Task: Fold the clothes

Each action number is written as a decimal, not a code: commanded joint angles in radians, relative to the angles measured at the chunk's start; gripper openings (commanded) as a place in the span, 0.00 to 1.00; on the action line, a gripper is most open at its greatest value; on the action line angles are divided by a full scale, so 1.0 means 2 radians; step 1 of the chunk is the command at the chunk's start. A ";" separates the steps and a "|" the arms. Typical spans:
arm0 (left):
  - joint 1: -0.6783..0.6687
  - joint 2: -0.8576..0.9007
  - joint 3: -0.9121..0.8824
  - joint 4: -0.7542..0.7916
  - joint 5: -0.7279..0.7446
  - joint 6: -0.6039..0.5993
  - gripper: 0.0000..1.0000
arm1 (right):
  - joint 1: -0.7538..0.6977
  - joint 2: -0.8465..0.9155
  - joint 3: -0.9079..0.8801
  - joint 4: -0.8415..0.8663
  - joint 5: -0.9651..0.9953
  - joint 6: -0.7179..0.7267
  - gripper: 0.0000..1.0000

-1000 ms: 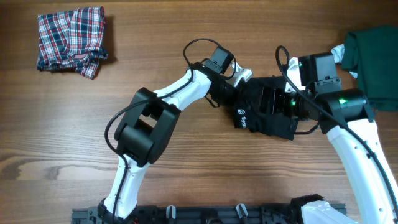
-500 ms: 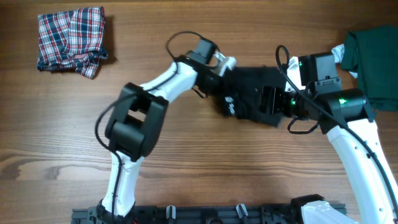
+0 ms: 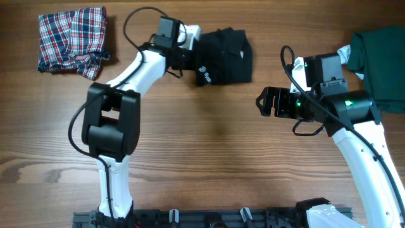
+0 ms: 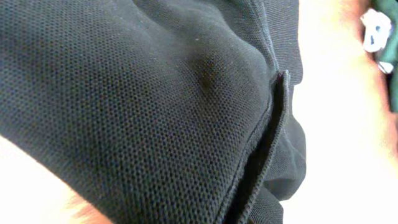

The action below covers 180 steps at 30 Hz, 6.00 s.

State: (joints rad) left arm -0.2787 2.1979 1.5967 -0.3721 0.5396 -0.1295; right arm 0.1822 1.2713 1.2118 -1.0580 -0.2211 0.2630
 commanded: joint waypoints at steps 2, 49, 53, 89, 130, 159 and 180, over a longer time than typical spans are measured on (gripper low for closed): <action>0.044 -0.022 0.001 0.013 -0.053 0.011 0.04 | -0.002 -0.010 0.006 0.001 -0.002 0.001 1.00; 0.392 -0.042 0.125 -0.074 -0.096 0.022 0.07 | -0.002 -0.010 0.006 -0.009 -0.003 0.027 1.00; 0.393 -0.042 0.125 -0.077 -0.095 0.024 0.04 | -0.002 -0.010 0.006 -0.009 -0.003 0.027 1.00; 0.335 -0.009 0.125 -0.035 -0.158 -0.016 0.04 | -0.002 -0.010 0.006 -0.001 -0.021 0.039 1.00; 0.342 -0.002 0.125 -0.001 -0.302 -0.033 0.07 | -0.002 -0.010 0.006 0.009 -0.022 0.040 1.00; 0.272 -0.004 0.125 0.091 -0.310 -0.018 0.17 | -0.002 -0.010 0.006 0.015 -0.034 0.052 1.00; 0.305 0.038 0.125 0.105 -0.310 -0.016 0.31 | -0.002 -0.010 0.006 0.009 -0.034 0.053 1.00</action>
State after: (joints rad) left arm 0.3080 2.3837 1.8629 -0.1410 -0.0551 -0.1734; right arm 0.1822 1.2694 1.2118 -1.0389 -0.2699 0.3588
